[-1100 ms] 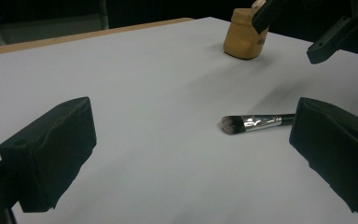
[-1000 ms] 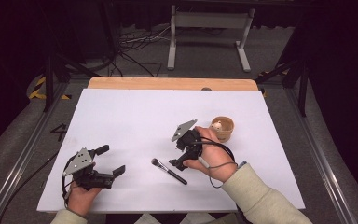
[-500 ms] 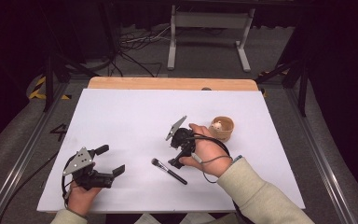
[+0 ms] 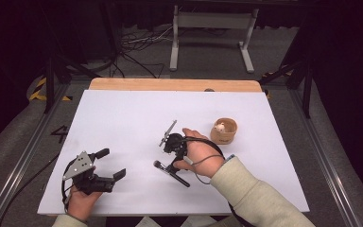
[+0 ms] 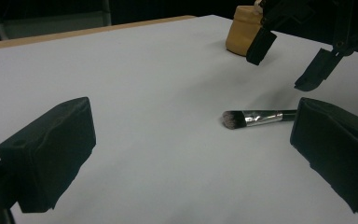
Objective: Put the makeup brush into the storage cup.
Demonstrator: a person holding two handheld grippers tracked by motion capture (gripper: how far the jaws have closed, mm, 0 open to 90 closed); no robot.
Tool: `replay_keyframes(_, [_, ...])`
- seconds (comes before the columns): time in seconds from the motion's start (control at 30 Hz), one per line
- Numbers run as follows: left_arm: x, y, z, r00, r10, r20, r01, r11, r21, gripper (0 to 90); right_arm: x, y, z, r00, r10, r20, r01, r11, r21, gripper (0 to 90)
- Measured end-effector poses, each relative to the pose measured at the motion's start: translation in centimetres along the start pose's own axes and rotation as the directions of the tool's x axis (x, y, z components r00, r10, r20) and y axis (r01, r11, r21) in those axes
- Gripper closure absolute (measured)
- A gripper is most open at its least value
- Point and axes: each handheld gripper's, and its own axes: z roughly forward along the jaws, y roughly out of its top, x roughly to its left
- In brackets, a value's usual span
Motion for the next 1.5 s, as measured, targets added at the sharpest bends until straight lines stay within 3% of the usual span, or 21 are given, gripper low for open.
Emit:
replay_keyframes(0.4, [0.0,0.1,0.3,0.9999,0.002,0.015,-0.002,1.0,0.002,0.8,0.6,0.2,1.9,0.9999,0.004,-0.01,-0.003,0.997,0.078,30.4])
replay_keyframes(0.67, [-0.1,0.1,0.5,0.9998,0.005,0.02,-0.005,1.0,0.006,0.9,1.1,0.4,2.4,1.0,0.003,-0.007,-0.002,0.991,0.132,41.9])
replay_keyframes(0.8, [-0.1,0.2,0.6,0.9996,0.016,0.022,-0.016,0.9998,0.006,1.0,1.5,0.6,2.7,0.9999,-0.006,0.01,0.004,0.986,0.166,52.0])
replay_keyframes(1.23, [-0.1,0.2,0.6,0.9994,0.017,0.029,-0.017,0.9998,0.004,1.3,2.1,1.2,3.1,0.9992,0.032,0.023,-0.036,0.978,0.204,74.8])
replay_keyframes(1.5, [-0.1,0.2,0.6,0.9994,0.014,0.031,-0.014,0.9999,0.005,1.5,2.2,1.1,3.4,0.9989,0.04,0.026,-0.044,0.974,0.222,79.0])
